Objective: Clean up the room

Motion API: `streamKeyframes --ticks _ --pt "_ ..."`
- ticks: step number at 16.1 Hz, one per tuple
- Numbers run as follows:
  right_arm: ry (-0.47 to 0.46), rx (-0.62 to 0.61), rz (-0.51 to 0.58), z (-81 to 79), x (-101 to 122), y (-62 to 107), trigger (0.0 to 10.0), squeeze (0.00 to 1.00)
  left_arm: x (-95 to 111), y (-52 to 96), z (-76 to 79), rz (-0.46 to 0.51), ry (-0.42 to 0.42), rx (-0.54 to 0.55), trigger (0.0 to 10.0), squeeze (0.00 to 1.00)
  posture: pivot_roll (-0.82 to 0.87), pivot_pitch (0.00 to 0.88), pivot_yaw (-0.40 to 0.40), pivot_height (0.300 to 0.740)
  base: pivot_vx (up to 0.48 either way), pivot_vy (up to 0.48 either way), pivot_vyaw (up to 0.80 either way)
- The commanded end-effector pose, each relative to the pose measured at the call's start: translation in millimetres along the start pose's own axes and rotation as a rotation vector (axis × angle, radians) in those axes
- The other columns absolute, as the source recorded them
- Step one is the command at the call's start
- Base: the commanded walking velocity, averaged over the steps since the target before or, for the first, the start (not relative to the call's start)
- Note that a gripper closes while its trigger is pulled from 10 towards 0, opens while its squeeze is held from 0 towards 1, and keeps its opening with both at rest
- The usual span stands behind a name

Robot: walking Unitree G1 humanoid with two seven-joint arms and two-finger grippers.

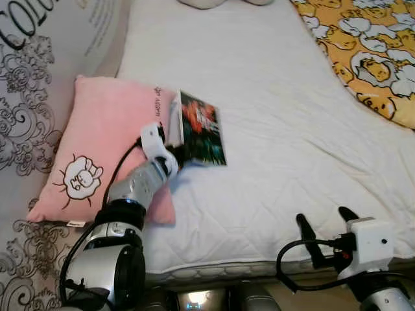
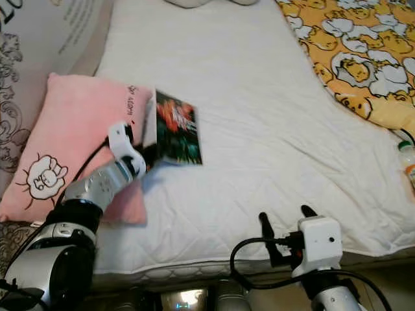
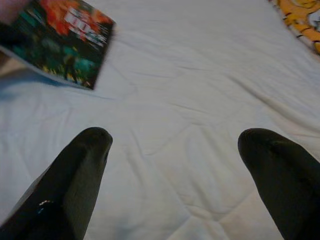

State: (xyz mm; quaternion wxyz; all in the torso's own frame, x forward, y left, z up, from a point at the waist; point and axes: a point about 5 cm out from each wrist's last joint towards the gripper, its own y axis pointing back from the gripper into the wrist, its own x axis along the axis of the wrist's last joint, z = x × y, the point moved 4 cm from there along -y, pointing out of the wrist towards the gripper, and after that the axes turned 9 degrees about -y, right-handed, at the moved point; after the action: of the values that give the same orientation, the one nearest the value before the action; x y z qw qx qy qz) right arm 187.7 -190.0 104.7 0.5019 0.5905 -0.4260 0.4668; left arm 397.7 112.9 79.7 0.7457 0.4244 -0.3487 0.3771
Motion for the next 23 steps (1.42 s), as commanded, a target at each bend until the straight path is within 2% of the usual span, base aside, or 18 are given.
streamKeyframes --ticks 1,2,3,4,5,6,7,8,9,10,11,13,15,16,19,21,22,23 --pt "-0.002 0.004 -0.020 2.0 -5 2.0 10.0 0.00 -19 -0.7 -0.1 -0.069 -0.044 0.000 10.0 0.00 -0.30 0.145 -0.015 0.736 0.000 0.000 0.00" --pt "-0.001 0.006 -0.022 1.5 -6 1.3 10.0 0.00 -22 -0.6 -2.7 -0.082 -0.068 0.010 10.0 0.00 -0.30 0.145 -0.015 0.736 0.000 0.000 0.00" --pt "-0.001 0.007 -0.023 1.2 -6 1.1 10.0 0.00 -23 -0.5 -4.9 -0.082 -0.098 0.020 10.0 0.18 -0.30 0.145 -0.014 0.736 0.000 0.000 0.00" --pt "-0.002 0.009 -0.026 0.9 -8 0.9 10.0 0.00 -23 -0.1 -10.4 -0.078 -0.201 0.046 10.0 1.00 -0.30 0.143 -0.013 0.736 0.000 0.000 0.00" --pt "-0.002 0.009 -0.026 0.9 -8 0.9 10.0 0.00 -23 -0.1 -10.6 -0.077 -0.212 0.046 10.0 1.00 -0.30 0.143 -0.013 0.736 0.000 0.000 0.00" --pt "-0.001 0.010 -0.029 1.1 -9 1.2 10.0 0.00 -14 -1.1 -7.9 -0.058 -0.364 0.052 10.0 1.00 -0.30 0.141 -0.011 0.736 0.000 0.000 0.00" --pt "0.000 0.009 -0.030 1.4 -10 1.0 10.0 0.00 -11 -2.1 -4.0 -0.052 -0.372 0.045 10.0 1.00 -0.30 0.139 -0.010 0.736 0.000 0.000 0.00" --pt "0.001 0.009 -0.029 1.8 -10 0.3 10.0 0.00 -6 -2.3 -2.4 -0.041 -0.455 0.051 10.0 1.00 -0.30 0.135 -0.009 0.736 0.000 0.000 0.00" --pt "0.002 0.008 -0.028 1.8 -10 -0.1 10.0 0.00 -4 -2.5 -1.3 -0.036 -0.480 0.048 10.0 1.00 -0.30 0.135 -0.009 0.736 0.000 0.000 0.00" --pt "0.002 0.009 -0.026 1.8 -10 -1.3 10.0 0.00 -2 -2.7 0.6 -0.031 -0.551 0.041 10.0 1.00 -0.29 0.133 -0.008 0.736 0.000 0.000 0.00" --pt "0.000 0.011 -0.020 1.3 -10 -3.0 10.0 0.00 4 -1.7 2.2 -0.016 -0.618 0.045 10.0 1.00 -0.29 0.128 -0.005 0.736 0.000 0.000 0.00" --pt "-0.005 0.016 -0.013 0.1 -11 -7.7 10.0 0.00 18 1.7 7.4 0.034 -0.701 0.041 10.0 1.00 -0.27 0.115 -0.003 0.736 0.000 0.000 0.00" --pt "-0.012 0.030 -0.001 -4.1 -11 -16.2 10.0 0.00 35 6.3 12.3 0.094 -0.849 0.042 10.0 1.00 -0.25 0.095 0.002 0.736 0.000 0.000 0.00" --pt "-0.015 0.033 0.003 -5.2 -11 -19.3 10.0 0.00 37 7.1 13.6 0.096 -0.891 0.035 10.0 1.00 -0.24 0.089 0.004 0.736 0.000 0.000 0.00" --pt "-0.013 0.049 0.011 -7.4 -12 -26.5 10.0 0.00 37 12.0 16.9 0.079 -0.937 0.013 10.0 1.00 -0.22 0.061 0.009 0.736 0.000 0.000 0.00" --pt "-0.011 0.064 0.035 -8.9 -12 -40.5 10.0 0.00 33 25.5 14.7 0.075 -0.921 0.015 10.0 1.00 -0.19 0.000 0.023 0.736 0.000 0.000 0.00" --pt "-0.012 0.068 0.047 -9.5 -10 -44.9 10.0 0.00 35 30.3 14.9 0.092 -0.909 0.016 10.0 1.00 -0.18 0.000 0.024 0.736 0.000 0.000 0.00" --pt "-0.016 0.073 0.081 -11.2 -3 -54.1 10.0 0.00 45 42.6 16.7 0.177 -0.872 0.048 10.0 0.00 -0.16 0.000 0.030 0.736 0.000 0.000 0.00"
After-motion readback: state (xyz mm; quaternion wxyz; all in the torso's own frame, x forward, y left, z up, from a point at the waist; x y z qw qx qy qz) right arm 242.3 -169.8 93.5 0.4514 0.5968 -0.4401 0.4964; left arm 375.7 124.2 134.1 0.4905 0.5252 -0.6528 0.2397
